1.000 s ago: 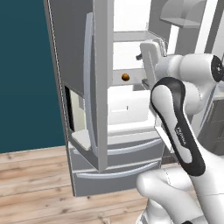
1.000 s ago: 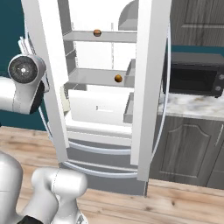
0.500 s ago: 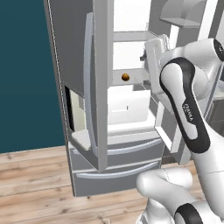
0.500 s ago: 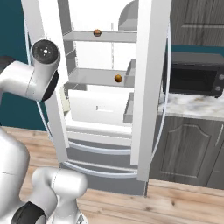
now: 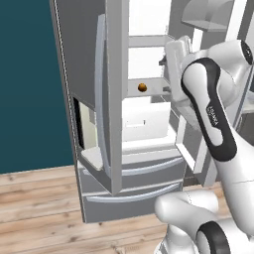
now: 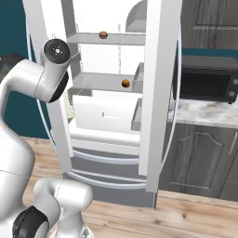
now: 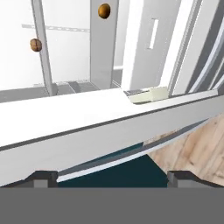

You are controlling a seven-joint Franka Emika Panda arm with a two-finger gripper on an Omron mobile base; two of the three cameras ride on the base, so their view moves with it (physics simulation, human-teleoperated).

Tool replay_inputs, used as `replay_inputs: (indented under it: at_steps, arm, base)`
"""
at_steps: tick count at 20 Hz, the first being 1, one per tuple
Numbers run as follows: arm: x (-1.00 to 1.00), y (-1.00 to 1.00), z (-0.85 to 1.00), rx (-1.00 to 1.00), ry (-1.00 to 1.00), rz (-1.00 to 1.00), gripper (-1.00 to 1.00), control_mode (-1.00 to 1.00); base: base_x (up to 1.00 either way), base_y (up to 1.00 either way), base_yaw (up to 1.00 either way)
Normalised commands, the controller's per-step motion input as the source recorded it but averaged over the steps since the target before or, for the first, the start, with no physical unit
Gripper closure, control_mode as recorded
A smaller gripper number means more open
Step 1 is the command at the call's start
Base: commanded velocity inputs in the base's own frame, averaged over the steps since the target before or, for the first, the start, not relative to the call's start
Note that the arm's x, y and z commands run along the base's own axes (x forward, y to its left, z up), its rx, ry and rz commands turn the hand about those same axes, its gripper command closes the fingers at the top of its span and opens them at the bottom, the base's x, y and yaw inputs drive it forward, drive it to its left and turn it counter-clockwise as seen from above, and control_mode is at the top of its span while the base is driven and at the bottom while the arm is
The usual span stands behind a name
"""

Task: Retrieve the tangerine and mango from the fridge and place them into the bowl on the dining table.

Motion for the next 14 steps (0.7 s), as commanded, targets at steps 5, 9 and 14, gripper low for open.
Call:
replay_inputs:
  at_steps: [5,9,14]
  arm:
    - [0.32,0.0,-0.12,0.0,-0.12,0.0,-1.0,-1.0]
    - [0.43,0.0,0.0,0.0,0.0,0.0,-1.0,-1.0]
    - [0.41,0.0,0.0,0.01,0.0,0.0,-1.0,-1.0]
  base:
    - [0.0,0.0,0.0]
    - [0.0,0.0,0.0]
    - [0.0,0.0,0.0]
